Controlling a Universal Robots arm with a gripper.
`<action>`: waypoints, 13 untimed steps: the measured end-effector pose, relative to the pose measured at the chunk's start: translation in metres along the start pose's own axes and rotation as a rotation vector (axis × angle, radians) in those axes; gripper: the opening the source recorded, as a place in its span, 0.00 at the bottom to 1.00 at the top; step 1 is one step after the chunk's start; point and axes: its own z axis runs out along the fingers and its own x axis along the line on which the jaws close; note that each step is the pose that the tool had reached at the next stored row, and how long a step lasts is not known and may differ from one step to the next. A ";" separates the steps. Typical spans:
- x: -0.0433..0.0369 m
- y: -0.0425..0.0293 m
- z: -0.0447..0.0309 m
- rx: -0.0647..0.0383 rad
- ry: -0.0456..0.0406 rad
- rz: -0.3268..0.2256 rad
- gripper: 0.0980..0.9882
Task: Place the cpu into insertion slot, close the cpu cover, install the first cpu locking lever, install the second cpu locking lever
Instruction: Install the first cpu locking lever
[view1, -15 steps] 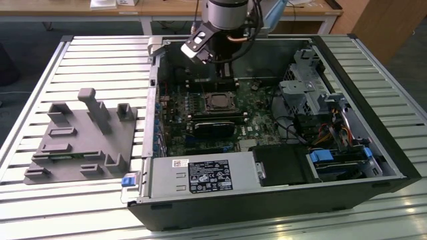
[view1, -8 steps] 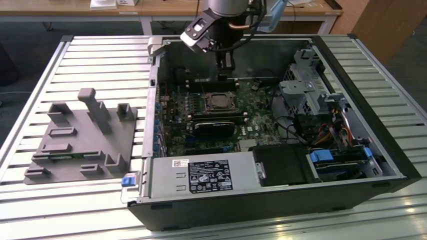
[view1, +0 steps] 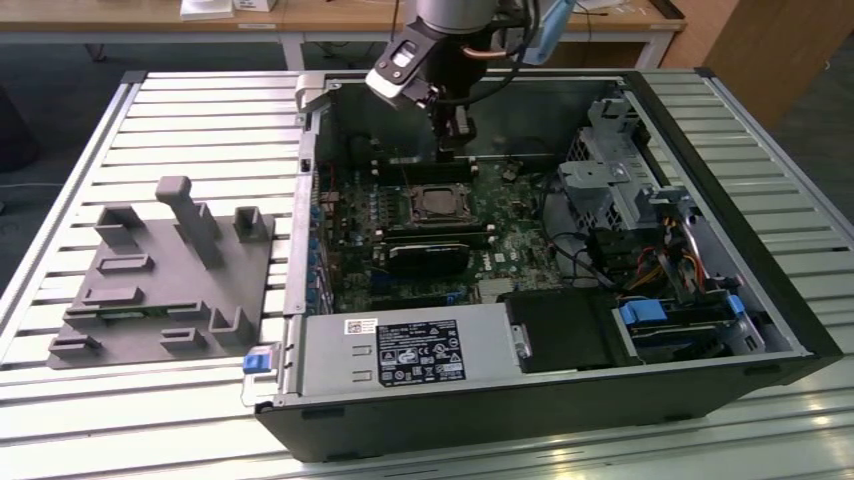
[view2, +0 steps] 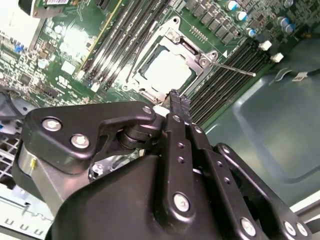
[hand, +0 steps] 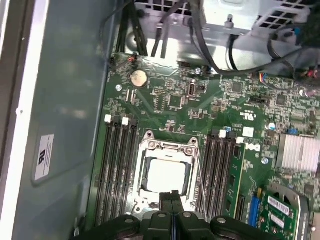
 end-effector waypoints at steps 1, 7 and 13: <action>0.0000 0.0000 0.0001 0.000 0.0002 -0.009 0.01; 0.0000 0.0000 0.0009 0.000 0.0021 -0.104 0.01; 0.0000 0.0000 0.0016 0.000 0.0042 -0.213 0.01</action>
